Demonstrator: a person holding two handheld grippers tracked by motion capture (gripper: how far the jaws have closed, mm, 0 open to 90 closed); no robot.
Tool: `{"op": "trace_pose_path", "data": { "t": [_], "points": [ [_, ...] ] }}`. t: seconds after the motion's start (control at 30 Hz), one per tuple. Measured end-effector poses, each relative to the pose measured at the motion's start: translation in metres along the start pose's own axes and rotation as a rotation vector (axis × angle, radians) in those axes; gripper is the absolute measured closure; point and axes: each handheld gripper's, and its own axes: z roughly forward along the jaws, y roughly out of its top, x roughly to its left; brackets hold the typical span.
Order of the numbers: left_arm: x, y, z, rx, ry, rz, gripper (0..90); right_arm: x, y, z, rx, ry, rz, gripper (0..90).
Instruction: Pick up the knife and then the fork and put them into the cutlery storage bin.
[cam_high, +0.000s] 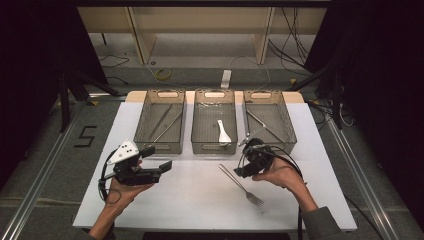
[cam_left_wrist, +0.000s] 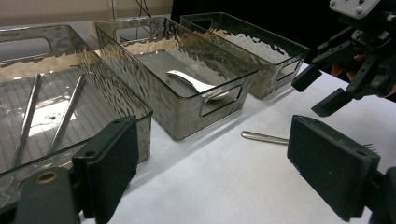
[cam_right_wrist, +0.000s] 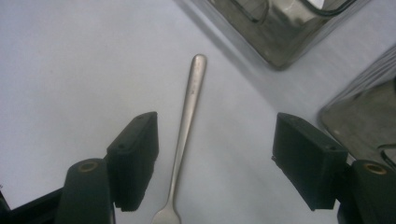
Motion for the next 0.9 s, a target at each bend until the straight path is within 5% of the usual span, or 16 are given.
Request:
{"op": "trace_pose_path", "data": {
  "t": [0.9],
  "points": [
    [-0.001, 0.0, 0.001, 0.003, -0.001, 0.005, 16.3, 0.016, -0.007, 0.025, 0.132, 0.047, -0.049, 42.8]
  ]
}}
